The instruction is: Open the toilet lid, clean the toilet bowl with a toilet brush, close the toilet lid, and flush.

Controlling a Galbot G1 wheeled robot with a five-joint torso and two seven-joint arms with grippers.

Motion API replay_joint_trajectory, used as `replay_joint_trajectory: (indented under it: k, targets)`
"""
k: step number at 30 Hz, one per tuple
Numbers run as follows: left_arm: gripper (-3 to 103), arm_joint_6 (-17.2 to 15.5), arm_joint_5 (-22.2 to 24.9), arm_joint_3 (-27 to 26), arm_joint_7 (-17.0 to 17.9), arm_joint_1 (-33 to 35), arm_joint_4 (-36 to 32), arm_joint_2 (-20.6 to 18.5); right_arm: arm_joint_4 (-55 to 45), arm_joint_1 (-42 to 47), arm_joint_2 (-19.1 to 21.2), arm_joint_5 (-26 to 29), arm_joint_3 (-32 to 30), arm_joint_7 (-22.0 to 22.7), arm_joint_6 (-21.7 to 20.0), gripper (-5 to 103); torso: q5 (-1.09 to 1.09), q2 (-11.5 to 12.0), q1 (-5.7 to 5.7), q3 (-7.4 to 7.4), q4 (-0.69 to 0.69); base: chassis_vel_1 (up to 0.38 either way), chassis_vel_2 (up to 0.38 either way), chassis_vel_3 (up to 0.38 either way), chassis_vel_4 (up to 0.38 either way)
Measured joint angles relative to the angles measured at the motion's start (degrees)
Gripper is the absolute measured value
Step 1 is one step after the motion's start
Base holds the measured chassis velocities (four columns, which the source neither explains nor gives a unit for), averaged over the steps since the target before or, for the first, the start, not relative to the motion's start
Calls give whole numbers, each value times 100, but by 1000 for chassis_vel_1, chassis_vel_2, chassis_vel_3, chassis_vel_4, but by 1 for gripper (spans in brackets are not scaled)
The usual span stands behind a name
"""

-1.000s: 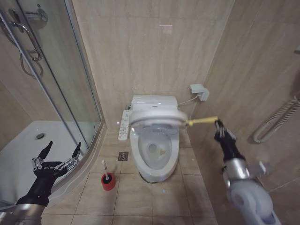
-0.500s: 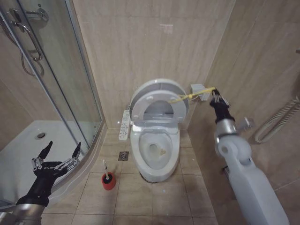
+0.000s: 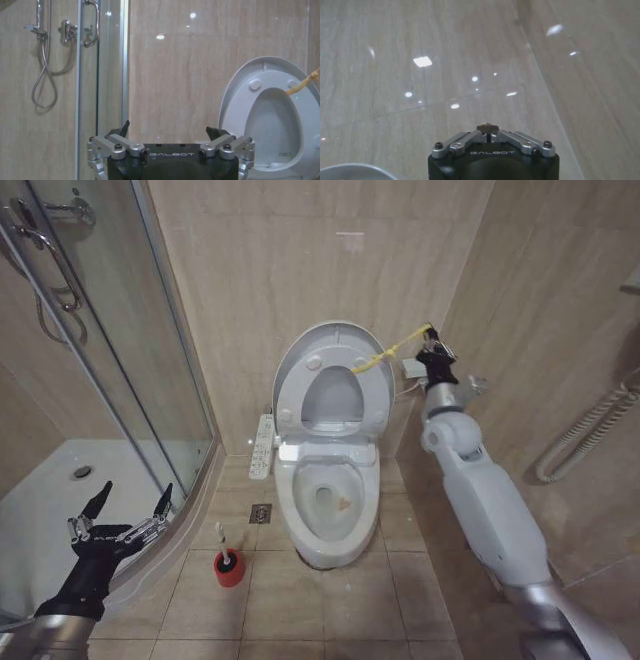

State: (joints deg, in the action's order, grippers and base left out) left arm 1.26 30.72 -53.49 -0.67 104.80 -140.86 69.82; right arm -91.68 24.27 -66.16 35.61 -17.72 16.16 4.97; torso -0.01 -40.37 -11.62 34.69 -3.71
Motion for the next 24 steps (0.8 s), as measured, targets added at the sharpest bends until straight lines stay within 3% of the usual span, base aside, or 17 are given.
replay_joint_trajectory:
  k: [12,24]
  targets:
    - [100,0,0,0,0,0,0,0,566,-525,-165,-214,377,-118,-7,0,1,-1,2,-1,2,-5,4,4,-6]
    - [100,0,0,0,0,-1,0,-1,588,-425,-62,-392,250,-114,46,0,0,2,-5,2,4,-108,93,89,-90]
